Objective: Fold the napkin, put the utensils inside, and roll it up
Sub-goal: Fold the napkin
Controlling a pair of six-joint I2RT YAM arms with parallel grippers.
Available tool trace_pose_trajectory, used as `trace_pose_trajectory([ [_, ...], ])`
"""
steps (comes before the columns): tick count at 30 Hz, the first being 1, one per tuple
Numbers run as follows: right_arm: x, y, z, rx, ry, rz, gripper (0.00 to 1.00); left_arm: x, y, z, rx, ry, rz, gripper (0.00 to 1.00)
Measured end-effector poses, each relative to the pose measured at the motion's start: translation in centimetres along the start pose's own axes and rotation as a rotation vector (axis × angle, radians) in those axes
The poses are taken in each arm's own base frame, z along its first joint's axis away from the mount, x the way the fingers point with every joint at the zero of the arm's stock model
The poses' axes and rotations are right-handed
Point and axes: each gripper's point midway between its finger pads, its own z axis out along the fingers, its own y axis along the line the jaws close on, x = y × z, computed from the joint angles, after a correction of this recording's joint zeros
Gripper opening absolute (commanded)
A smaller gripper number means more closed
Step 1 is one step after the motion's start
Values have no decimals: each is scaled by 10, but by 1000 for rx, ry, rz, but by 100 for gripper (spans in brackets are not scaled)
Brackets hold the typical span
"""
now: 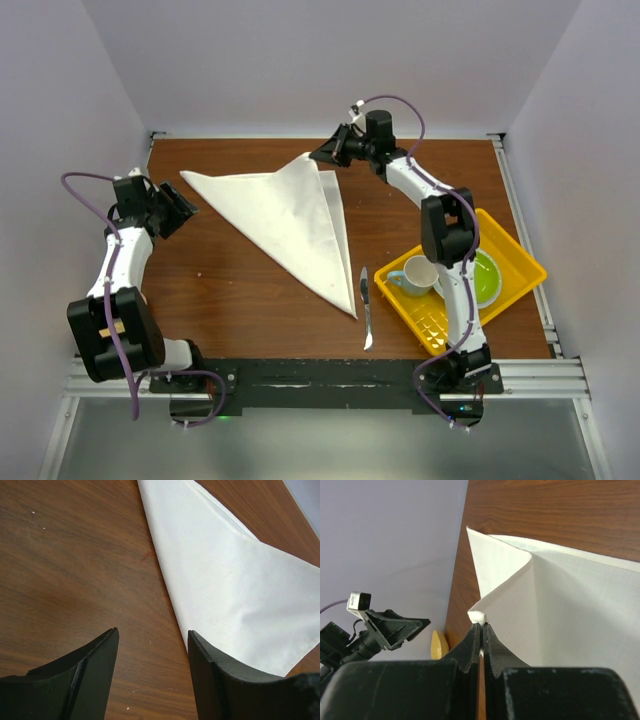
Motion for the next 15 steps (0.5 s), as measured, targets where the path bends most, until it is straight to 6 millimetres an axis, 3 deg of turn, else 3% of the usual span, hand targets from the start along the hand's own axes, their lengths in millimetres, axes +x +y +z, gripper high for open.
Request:
trace_pose_trajectory([
  [15, -19, -19, -9, 19, -34, 6, 0, -2, -1, 0, 5, -7, 1, 62],
])
